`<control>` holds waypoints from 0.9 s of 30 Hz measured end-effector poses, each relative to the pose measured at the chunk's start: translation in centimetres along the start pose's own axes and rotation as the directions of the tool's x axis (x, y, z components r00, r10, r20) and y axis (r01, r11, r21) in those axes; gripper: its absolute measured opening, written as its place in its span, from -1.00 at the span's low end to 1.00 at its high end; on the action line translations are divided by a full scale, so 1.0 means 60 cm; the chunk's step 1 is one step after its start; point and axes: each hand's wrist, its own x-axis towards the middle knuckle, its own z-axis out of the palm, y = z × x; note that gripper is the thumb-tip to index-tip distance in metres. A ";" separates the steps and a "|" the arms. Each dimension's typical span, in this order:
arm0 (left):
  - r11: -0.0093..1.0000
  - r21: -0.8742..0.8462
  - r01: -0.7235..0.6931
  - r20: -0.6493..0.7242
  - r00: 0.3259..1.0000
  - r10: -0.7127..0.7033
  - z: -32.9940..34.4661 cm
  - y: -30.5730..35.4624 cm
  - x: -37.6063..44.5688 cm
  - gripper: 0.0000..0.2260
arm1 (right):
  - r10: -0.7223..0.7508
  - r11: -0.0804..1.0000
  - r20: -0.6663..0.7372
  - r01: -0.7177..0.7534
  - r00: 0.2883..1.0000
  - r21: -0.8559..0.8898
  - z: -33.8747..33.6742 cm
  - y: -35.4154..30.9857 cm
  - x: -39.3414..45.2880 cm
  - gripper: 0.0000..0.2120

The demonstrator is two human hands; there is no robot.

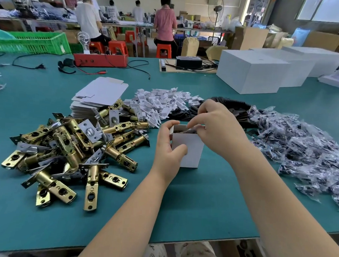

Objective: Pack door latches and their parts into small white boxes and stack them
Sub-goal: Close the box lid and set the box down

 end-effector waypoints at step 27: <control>0.921 -0.239 0.308 -0.100 0.936 -0.339 -0.010 0.009 0.022 -0.53 | 0.450 0.598 -0.292 -0.042 0.844 0.800 0.117 0.036 -0.071 -0.76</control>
